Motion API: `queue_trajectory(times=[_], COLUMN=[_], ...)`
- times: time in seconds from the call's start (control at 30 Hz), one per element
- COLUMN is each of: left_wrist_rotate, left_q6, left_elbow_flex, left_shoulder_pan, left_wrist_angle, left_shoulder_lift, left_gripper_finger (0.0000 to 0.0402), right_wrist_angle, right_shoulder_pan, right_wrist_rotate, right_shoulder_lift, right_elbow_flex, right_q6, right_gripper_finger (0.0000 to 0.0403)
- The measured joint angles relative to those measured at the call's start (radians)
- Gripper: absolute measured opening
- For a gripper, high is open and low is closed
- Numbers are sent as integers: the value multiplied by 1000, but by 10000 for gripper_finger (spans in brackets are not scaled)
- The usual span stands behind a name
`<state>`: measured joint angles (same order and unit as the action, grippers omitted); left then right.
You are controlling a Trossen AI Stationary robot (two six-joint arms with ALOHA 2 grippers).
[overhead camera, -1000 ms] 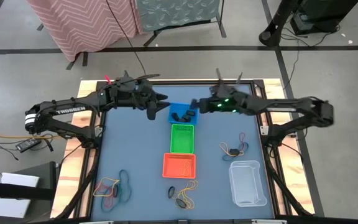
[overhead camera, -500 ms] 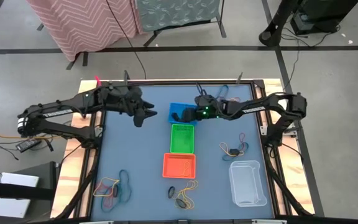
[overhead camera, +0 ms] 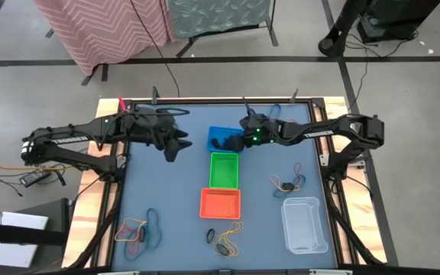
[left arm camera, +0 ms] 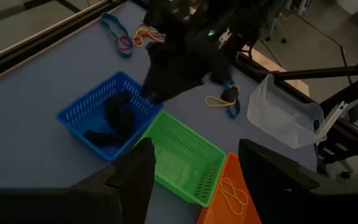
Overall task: Sort rubber bands into baskets
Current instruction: Put the black rubber band into the blue bin
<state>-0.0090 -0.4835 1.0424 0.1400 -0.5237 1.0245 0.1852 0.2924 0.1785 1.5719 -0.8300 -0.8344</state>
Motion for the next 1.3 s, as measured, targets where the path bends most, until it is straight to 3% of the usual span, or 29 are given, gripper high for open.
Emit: queue_trajectory(times=[0.1, 0.2, 0.27, 0.4, 0.5, 0.6, 0.73, 0.97, 1.3], left_wrist_rotate=[0, 0, 0, 0, 1, 1, 9, 45, 53], left_q6=[4, 5, 5, 30, 44, 62, 61, 61, 60], left_elbow_flex=[0, 0, 0, 0, 0, 1, 1, 0, 0], left_shoulder_pan=[-9, -13, -13, -12, -12, -12, -11, -11, -11], left_wrist_angle=[3, 4, 12, 41, 71, 124, 160, 178, 192], left_shoulder_lift=[4, 15, 28, 59, 83, 111, 138, 151, 151], left_gripper_finger=[232, 232, 232, 232, 232, 232, 232, 232, 232], right_wrist_angle=[-60, -293, -514, -968, -1156, -1197, -1190, -1155, -1094], right_shoulder_pan=[-1, -47, -114, -300, -437, -499, -484, -401, -386], right_wrist_rotate=[156, 216, 204, 73, -7, -81, -135, -62, 36], right_shoulder_lift=[-79, -189, -270, -395, -437, -440, -388, -248, -187], right_elbow_flex=[-1, -1, -1, -1, 0, 0, 11, 81, 86], right_q6=[43, 74, 105, 100, 25, -23, -36, -2, 1], right_gripper_finger=[255, 259, 256, 246, 243, 243, 242, 242, 237])
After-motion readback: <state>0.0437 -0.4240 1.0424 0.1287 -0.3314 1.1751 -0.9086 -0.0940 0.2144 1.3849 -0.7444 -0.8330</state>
